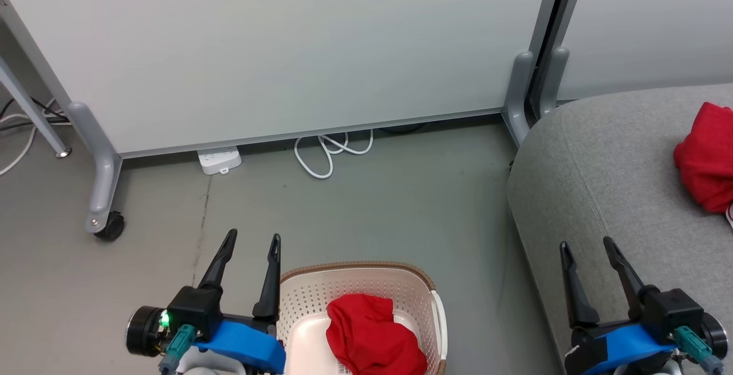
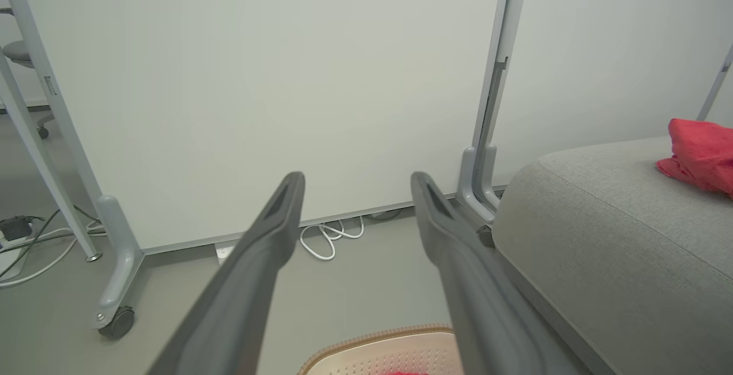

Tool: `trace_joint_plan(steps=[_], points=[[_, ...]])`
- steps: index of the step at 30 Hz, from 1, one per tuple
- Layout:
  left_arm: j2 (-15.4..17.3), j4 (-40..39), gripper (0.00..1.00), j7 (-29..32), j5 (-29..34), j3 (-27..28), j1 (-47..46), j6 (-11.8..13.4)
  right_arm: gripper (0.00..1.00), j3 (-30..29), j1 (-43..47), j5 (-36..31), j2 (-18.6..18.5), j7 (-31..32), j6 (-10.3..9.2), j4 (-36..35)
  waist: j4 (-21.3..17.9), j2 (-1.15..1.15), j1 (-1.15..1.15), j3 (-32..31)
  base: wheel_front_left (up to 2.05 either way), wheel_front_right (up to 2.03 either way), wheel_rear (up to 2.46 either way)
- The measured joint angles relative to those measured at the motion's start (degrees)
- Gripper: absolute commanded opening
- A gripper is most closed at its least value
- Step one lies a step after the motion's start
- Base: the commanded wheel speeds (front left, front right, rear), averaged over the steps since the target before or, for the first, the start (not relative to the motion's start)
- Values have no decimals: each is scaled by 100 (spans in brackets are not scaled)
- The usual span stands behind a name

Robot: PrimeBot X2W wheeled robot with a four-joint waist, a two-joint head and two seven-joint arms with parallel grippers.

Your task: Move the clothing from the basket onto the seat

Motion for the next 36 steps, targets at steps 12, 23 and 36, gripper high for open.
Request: trace_joint_plan(steps=[12, 23, 36], points=[[155, 927, 100, -7, -376, -1032, -1190, -29, 100, 423, -732, -3, 4, 0, 0, -79, -336, 0, 1, 664, 0, 0, 0], [550, 2347, 100, -7, -878, -2029, -2449, -30, 100, 771, -1779, -2, -30, 0, 0, -267, -859, 0, 2, 1779, 0, 0, 0], [934, 3975, 100, 25, -1729, -3560, -3857, -31, 100, 1077, -2693, -4, -21, 0, 0, -505, -1379, -1, 2, 3347, 0, 0, 0]])
